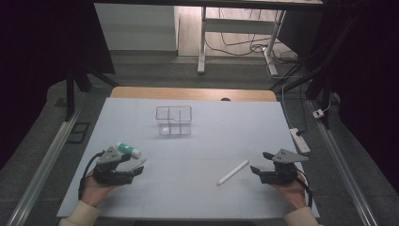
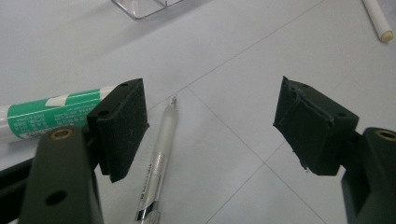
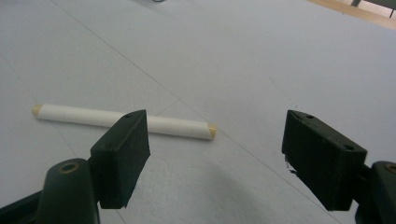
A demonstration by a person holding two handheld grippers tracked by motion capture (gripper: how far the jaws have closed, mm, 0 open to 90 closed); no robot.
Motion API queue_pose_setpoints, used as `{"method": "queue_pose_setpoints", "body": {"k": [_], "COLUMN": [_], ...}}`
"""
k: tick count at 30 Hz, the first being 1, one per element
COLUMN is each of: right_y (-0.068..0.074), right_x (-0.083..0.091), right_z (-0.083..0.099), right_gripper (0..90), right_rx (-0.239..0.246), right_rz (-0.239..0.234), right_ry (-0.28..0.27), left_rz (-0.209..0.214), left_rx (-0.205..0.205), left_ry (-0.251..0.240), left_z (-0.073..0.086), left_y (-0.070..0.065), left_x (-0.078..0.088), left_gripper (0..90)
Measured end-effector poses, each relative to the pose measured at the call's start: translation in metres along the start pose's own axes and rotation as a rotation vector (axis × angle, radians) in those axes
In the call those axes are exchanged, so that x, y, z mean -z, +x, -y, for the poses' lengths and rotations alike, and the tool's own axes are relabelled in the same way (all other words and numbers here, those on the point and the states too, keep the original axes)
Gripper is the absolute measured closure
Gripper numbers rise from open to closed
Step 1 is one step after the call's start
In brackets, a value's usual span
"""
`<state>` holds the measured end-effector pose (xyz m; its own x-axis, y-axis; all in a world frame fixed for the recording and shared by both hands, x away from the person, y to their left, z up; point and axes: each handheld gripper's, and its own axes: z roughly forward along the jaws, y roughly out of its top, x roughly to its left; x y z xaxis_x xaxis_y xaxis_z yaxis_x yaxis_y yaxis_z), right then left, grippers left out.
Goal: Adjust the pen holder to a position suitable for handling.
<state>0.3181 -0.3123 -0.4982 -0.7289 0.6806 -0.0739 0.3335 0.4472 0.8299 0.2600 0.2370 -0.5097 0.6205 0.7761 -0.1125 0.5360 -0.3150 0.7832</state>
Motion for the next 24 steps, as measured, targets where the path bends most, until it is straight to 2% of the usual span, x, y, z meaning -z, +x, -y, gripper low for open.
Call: {"method": "queue_pose_setpoints", "body": {"k": [24], "right_y": [0.0007], "right_x": [-0.0046], "right_z": [0.0024], "right_gripper": [23.1], "right_rx": [0.008], "right_rz": [-0.004], "right_ry": [0.027], "left_rz": [-0.003], "left_rx": [-0.002], "left_ry": [0.006], "left_z": [-0.0022], "left_y": [0.0010], "left_x": [-0.0005], "left_gripper": [26.3]}}
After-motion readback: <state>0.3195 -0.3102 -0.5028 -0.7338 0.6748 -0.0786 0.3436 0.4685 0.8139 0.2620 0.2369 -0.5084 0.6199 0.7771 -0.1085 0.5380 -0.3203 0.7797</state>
